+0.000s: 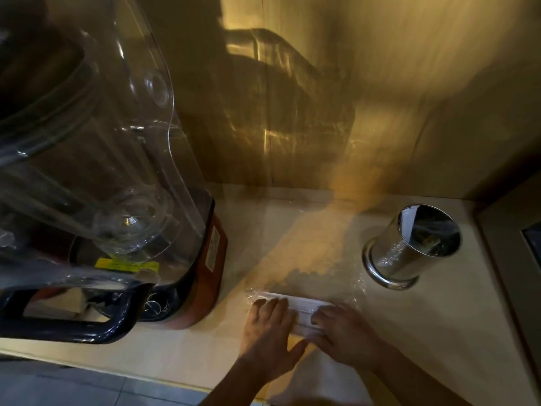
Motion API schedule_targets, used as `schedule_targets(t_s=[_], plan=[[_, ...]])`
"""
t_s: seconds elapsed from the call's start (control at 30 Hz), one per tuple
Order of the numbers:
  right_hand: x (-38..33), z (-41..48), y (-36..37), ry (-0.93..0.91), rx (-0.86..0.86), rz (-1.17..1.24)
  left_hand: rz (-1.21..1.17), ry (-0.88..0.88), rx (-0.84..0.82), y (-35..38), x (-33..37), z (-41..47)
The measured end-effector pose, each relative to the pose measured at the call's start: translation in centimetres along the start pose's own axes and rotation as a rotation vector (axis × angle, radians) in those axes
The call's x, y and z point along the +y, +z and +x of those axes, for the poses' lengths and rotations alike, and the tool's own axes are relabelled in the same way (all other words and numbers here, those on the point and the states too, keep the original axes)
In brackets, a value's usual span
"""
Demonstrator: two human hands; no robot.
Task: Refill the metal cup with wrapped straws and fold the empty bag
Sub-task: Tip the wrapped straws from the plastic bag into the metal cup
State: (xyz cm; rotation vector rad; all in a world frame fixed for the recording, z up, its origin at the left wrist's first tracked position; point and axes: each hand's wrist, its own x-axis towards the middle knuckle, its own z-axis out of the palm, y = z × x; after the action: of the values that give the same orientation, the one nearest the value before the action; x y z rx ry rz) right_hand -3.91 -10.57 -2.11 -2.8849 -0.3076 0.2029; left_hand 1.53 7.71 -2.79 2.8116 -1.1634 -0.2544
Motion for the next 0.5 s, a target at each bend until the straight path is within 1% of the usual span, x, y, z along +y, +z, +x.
schedule_targets(t_s=[0.07,0.1,0.17,0.23,0.27,0.33,0.4,0.47,0.5], plan=[[0.2,0.4,-0.6,0.139,0.045,0.162,-0.031,-0.007,0.041,-0.1,0.2,-0.4],[0.4,0.8,-0.9,0.241,0.078,0.188,-0.054,-0.003,0.059,-0.3,0.3,-0.3],[0.9,1.7,-1.3,0.488,0.14,0.128,-0.093,-0.009,0.077,-0.8,0.2,0.0],[1.6,2.4,-1.7,0.745,0.139,0.135,-0.109,-0.021,0.008,-0.8,0.1,0.3],[1.8,2.7,-1.8,0.829,0.124,0.163,-0.097,-0.026,-0.055,-0.6,-0.1,0.3],[2.4,3.0,-1.6,0.955,0.103,0.272,-0.085,-0.004,-0.133,-0.3,-0.3,0.0],[3.2,3.1,-1.2,1.064,0.143,0.48,-0.033,-0.009,-0.178,0.2,-0.3,-0.4],[3.7,3.3,-0.6,1.075,0.198,0.735,-0.027,-0.029,-0.251,-0.1,0.2,-0.7],[3.9,3.4,-0.4,1.051,0.203,0.838,-0.021,-0.03,-0.236,-0.2,0.3,-0.8]])
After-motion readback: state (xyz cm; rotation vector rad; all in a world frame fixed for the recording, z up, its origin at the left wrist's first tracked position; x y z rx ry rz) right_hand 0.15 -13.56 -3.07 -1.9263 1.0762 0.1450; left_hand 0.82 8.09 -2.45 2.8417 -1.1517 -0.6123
